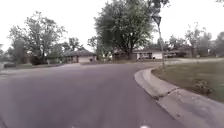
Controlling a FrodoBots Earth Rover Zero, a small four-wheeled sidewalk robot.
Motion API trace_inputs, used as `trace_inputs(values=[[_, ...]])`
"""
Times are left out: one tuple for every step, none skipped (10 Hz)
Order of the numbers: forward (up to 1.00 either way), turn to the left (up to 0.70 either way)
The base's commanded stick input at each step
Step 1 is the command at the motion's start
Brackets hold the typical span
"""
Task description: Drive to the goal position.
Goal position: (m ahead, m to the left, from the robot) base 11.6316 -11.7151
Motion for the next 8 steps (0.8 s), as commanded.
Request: trace_inputs(values=[[1.00,0.00],[1.00,0.00],[1.00,0.00],[1.00,0.00],[1.00,0.00],[1.00,0.00],[1.00,-0.13],[1.00,-0.40]])
